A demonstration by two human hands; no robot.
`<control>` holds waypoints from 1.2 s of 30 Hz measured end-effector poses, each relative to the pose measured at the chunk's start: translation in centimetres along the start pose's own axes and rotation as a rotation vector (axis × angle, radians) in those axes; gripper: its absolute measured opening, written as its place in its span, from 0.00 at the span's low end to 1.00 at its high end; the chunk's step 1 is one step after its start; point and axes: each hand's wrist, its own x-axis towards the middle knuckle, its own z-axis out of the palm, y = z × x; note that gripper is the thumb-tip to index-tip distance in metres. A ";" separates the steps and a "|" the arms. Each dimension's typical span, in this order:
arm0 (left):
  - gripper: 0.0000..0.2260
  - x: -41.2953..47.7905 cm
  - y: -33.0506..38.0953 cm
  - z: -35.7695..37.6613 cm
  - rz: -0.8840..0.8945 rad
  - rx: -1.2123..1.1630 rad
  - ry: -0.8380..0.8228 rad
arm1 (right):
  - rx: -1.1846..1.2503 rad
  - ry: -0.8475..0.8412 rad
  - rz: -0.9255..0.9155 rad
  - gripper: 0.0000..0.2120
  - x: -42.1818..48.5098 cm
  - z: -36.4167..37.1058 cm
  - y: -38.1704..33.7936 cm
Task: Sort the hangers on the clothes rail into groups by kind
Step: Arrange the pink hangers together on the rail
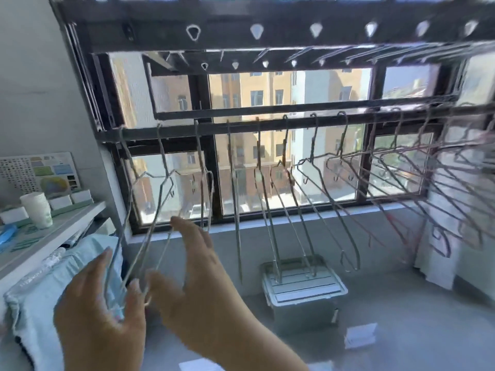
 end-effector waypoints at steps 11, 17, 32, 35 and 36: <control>0.16 -3.9 13.6 5.5 0.081 -0.324 -0.098 | -0.127 0.252 0.068 0.25 -3.7 -11.7 4.8; 0.17 -5.0 17.2 8.3 0.061 -0.330 -0.241 | -0.137 0.218 0.133 0.27 -4.0 -15.5 7.0; 0.14 -6.6 18.9 10.4 -0.139 -0.322 -0.531 | 0.138 0.186 0.261 0.26 0.1 -14.8 10.4; 0.15 -6.7 19.3 10.2 -0.156 -0.320 -0.533 | 0.221 0.222 0.258 0.26 0.2 -14.8 10.5; 0.15 -6.7 19.4 10.2 -0.155 -0.315 -0.534 | 0.254 0.231 0.259 0.25 0.3 -14.9 10.6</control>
